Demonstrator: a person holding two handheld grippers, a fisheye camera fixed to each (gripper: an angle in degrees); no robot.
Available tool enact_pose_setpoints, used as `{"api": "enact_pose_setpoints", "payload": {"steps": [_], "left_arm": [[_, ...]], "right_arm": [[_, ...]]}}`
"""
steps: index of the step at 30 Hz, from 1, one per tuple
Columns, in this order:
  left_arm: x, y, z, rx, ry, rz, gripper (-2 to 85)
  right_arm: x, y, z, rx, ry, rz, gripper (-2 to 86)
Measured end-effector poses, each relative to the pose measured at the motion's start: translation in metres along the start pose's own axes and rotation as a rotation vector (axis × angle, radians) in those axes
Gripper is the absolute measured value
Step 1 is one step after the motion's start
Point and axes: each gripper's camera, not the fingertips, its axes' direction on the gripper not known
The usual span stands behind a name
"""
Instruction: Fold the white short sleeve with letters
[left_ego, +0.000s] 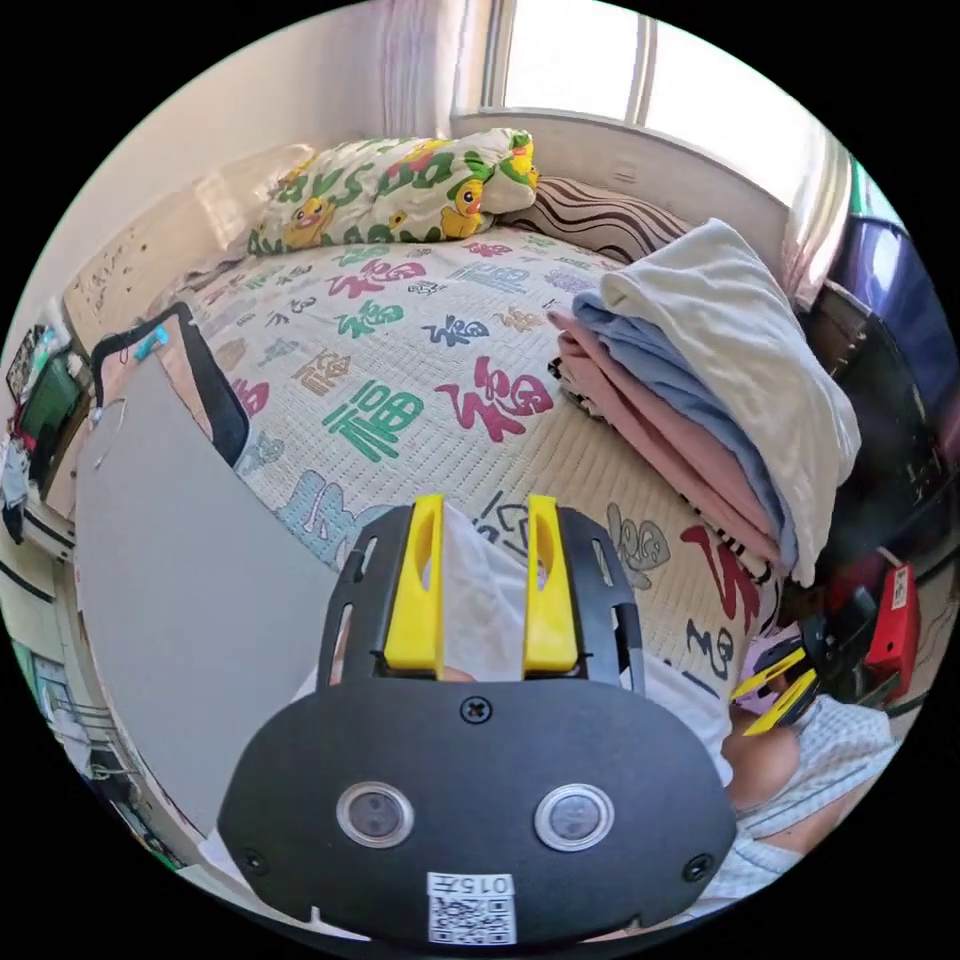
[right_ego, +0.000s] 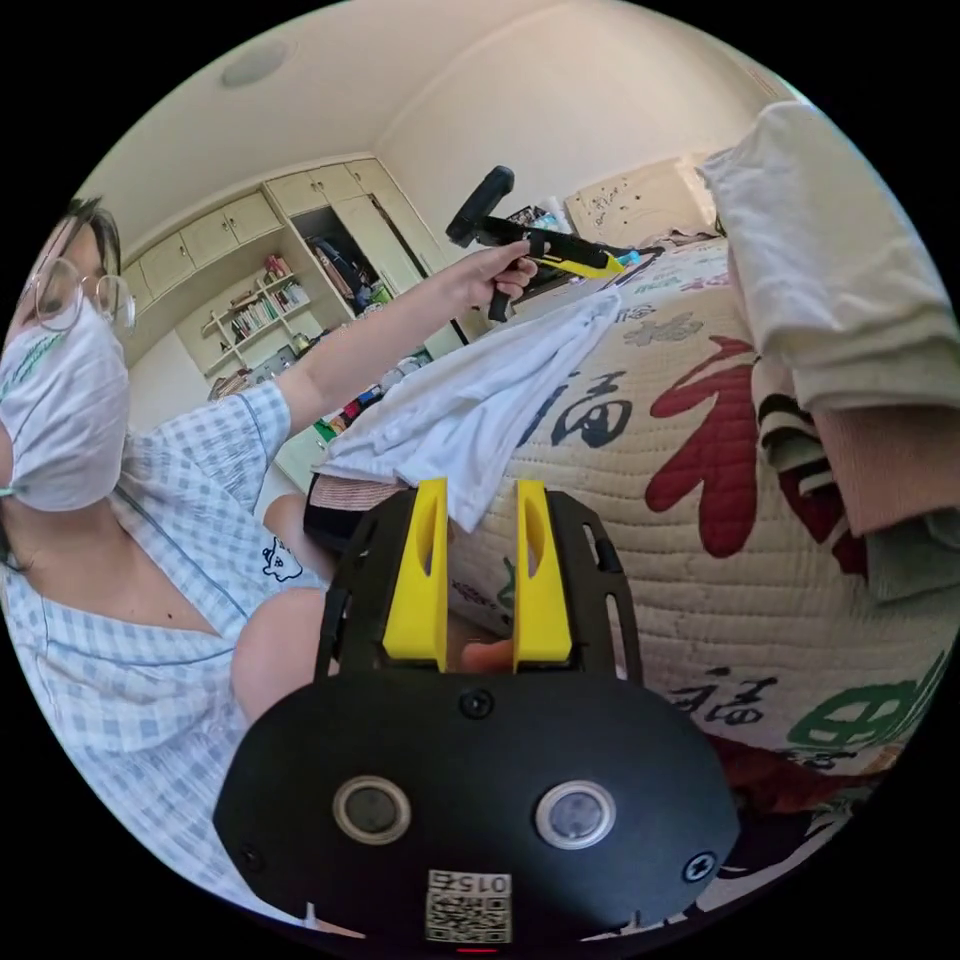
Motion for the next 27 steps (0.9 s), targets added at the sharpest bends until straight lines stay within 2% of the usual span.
{"api": "enact_pose_setpoints", "payload": {"steps": [4,10,12,16,23,27], "left_arm": [[-0.020,-0.002,0.030,-0.095,-0.015,-0.001,9.5],[-0.029,0.012,0.037,-0.082,-0.015,0.040,2.7],[-0.027,0.017,0.030,-0.050,-0.014,0.039,1.7],[-0.022,0.021,0.004,0.012,-0.049,0.074,1.1],[-0.044,0.045,-0.092,0.321,0.209,0.036,0.7],[-0.088,0.104,-0.139,0.456,0.368,0.018,0.7]], "right_arm": [[-0.005,0.006,-0.011,0.018,0.004,-0.003,9.8],[-0.017,-0.001,-0.006,-0.022,-0.011,-0.062,6.9],[-0.015,0.000,-0.009,0.015,-0.005,-0.040,4.3],[-0.010,0.015,-0.062,0.215,0.034,0.033,1.0],[-0.078,0.019,-0.147,0.419,0.245,-0.063,0.2],[-0.138,0.000,-0.145,0.401,0.170,-0.239,0.2]]}}
